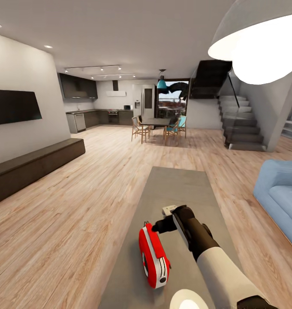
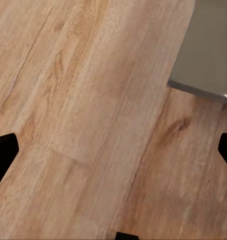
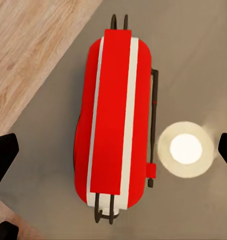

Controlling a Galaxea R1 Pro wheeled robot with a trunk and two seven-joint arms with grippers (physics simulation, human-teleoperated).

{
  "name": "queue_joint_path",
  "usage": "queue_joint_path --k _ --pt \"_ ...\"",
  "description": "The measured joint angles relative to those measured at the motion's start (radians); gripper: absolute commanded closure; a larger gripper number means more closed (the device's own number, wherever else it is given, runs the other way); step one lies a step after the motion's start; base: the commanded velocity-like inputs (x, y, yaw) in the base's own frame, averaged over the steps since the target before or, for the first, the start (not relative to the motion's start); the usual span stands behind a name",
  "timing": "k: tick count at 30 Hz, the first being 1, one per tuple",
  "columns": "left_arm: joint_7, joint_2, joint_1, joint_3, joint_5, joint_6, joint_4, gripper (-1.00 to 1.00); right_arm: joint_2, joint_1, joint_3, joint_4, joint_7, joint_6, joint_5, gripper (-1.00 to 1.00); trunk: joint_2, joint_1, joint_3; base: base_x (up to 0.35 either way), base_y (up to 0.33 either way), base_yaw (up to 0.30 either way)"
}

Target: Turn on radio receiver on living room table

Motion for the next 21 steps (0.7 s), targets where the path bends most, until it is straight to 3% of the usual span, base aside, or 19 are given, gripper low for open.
queue_joint_path --k 6,21 --pt "0.000 -0.005 0.000 0.000 0.002 -0.004 0.001 -1.00 0.000 -0.001 -0.024 0.002 0.005 -0.001 0.003 -1.00 0.000 0.000 0.000 0.000 0.000 0.000" --pt "-0.001 -0.005 0.000 -0.008 0.002 -0.008 0.040 -1.00 0.000 -0.002 -0.023 0.002 -0.008 -0.050 0.010 -1.00 0.000 0.000 0.000 0.000 0.000 0.000"
